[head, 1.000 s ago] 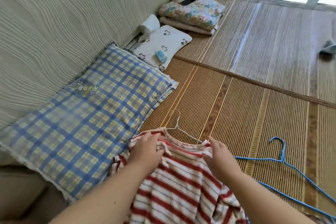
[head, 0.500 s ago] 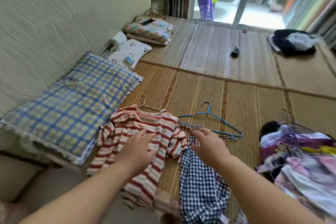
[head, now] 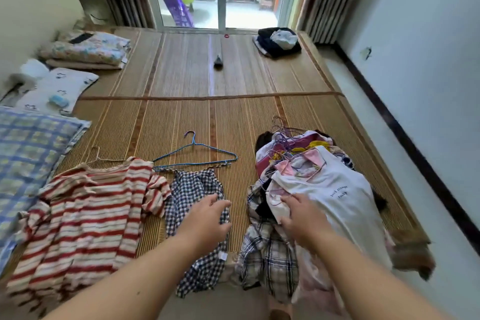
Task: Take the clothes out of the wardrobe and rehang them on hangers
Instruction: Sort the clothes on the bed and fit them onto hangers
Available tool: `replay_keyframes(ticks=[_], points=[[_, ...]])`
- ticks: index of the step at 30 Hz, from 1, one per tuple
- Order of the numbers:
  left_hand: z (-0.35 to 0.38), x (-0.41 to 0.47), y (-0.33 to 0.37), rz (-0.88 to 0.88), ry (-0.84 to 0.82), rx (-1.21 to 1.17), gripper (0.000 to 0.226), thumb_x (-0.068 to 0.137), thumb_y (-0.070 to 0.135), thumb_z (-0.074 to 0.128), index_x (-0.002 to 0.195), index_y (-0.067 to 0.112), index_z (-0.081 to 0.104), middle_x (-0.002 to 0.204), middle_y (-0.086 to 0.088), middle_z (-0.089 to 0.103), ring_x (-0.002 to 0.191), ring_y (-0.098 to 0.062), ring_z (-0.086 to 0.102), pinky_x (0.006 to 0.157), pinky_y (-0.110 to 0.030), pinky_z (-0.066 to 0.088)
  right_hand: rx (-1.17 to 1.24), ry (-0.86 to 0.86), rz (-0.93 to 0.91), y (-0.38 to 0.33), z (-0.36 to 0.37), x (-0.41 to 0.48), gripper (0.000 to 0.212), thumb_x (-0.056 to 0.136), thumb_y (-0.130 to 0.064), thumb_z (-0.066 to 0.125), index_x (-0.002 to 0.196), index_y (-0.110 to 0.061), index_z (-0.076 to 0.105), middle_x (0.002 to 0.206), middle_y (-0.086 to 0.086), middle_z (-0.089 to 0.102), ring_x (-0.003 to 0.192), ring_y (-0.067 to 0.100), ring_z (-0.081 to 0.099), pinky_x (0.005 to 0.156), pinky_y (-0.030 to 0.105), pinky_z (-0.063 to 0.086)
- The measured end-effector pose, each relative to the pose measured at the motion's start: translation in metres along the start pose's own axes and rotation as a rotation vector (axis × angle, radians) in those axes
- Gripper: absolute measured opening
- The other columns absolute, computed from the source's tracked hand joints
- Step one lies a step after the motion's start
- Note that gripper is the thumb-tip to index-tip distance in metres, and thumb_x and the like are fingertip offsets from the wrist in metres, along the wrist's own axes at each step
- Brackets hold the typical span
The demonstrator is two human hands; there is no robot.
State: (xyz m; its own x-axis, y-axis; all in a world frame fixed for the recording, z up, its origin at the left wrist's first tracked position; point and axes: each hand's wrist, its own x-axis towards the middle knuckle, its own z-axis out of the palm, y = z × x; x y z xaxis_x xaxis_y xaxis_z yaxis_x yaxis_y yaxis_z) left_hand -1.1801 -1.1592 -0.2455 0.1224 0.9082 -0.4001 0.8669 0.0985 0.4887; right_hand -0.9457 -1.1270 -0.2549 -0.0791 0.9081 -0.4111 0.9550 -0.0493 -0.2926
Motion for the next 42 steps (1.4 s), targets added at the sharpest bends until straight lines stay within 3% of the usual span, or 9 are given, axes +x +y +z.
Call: replay_keyframes(ticks=[13,23,26,28,30,32,35,38,42], points=[[0.080,0.194,0.149,-0.128,-0.045,-0.088,0.056,0.091,0.030,0.056,0.143,0.025,0.037,0.146,0.005,0.037,0.135,-0.015,0.035,0.111,-0.035,0.030,-0.030,-0.074,0.012,0.212,-0.070,0.165,0.058,0.088,-0.037,0.055,0.142,-0.029,0.036,0.148,-0.001,0.033,0.137,0.019,0.032,0.110,0.043,0.032],[0.138,0.305,0.130,-0.312,-0.055,-0.135,0.048,0.085,0.032,0.059,0.131,0.034,0.047,0.133,0.006,0.051,0.123,-0.018,0.047,0.103,-0.038,0.041,-0.097,-0.114,-0.078,0.257,-0.051,0.333,0.041,0.096,-0.025,0.040,0.136,-0.029,0.043,0.138,0.000,0.051,0.124,0.024,0.049,0.096,0.038,0.042],[0.155,0.329,0.121,-0.352,-0.047,-0.136,0.059,0.086,0.030,0.061,0.140,0.033,0.037,0.137,0.007,0.047,0.124,-0.016,0.047,0.104,-0.037,0.041,-0.163,-0.048,-0.063,0.254,-0.042,0.371,0.047,0.091,-0.014,0.037,0.132,-0.033,0.046,0.128,0.003,0.058,0.116,0.027,0.055,0.091,0.038,0.043],[0.164,0.338,0.117,-0.372,-0.066,-0.125,0.071,0.087,0.030,0.061,0.147,0.031,0.024,0.144,0.004,0.040,0.130,-0.018,0.041,0.108,-0.037,0.036,-0.170,-0.027,-0.061,0.252,-0.037,0.390,0.052,0.092,-0.012,0.034,0.139,-0.034,0.039,0.141,0.003,0.048,0.130,0.026,0.043,0.100,0.042,0.039],[0.174,0.346,0.112,-0.388,-0.077,-0.112,0.074,0.087,0.031,0.059,0.149,0.032,0.018,0.146,0.002,0.036,0.132,-0.019,0.038,0.109,-0.038,0.034,-0.236,-0.129,-0.054,0.252,-0.030,0.409,0.058,0.095,-0.010,0.031,0.146,-0.036,0.025,0.154,-0.003,0.028,0.143,0.024,0.019,0.111,0.050,0.026],[0.179,0.350,0.111,-0.397,-0.067,-0.111,0.074,0.087,0.032,0.058,0.149,0.034,0.017,0.146,0.003,0.035,0.131,-0.018,0.038,0.109,-0.039,0.035,-0.333,-0.242,-0.068,0.252,-0.028,0.420,0.057,0.098,-0.015,0.028,0.148,-0.039,0.016,0.155,-0.002,0.023,0.144,0.024,0.014,0.112,0.057,0.016],[0.182,0.352,0.107,-0.402,-0.051,-0.119,0.071,0.089,0.031,0.056,0.148,0.032,0.019,0.146,0.003,0.036,0.132,-0.019,0.037,0.110,-0.039,0.034,-0.367,-0.185,-0.132,0.257,-0.033,0.421,0.050,0.098,-0.023,0.032,0.145,-0.038,0.026,0.143,0.007,0.037,0.135,0.029,0.032,0.111,0.055,0.020],[0.177,0.349,0.109,-0.451,-0.050,-0.170,0.066,0.093,0.029,0.053,0.150,0.024,0.020,0.149,-0.003,0.032,0.134,-0.022,0.036,0.108,-0.037,0.032,-0.362,-0.042,-0.223,0.266,-0.043,0.409,0.051,0.090,-0.026,0.055,0.139,-0.031,0.043,0.128,0.008,0.050,0.121,0.029,0.047,0.098,0.037,0.040],[0.162,0.333,0.115,-0.397,-0.078,-0.177,0.047,0.095,0.027,0.048,0.141,0.025,0.039,0.140,-0.004,0.046,0.122,-0.023,0.048,0.100,-0.035,0.042,-0.106,-0.062,-0.183,0.266,-0.069,0.369,0.026,0.083,-0.026,0.068,0.108,-0.021,0.070,0.106,0.007,0.067,0.103,0.026,0.060,0.078,0.029,0.044]])
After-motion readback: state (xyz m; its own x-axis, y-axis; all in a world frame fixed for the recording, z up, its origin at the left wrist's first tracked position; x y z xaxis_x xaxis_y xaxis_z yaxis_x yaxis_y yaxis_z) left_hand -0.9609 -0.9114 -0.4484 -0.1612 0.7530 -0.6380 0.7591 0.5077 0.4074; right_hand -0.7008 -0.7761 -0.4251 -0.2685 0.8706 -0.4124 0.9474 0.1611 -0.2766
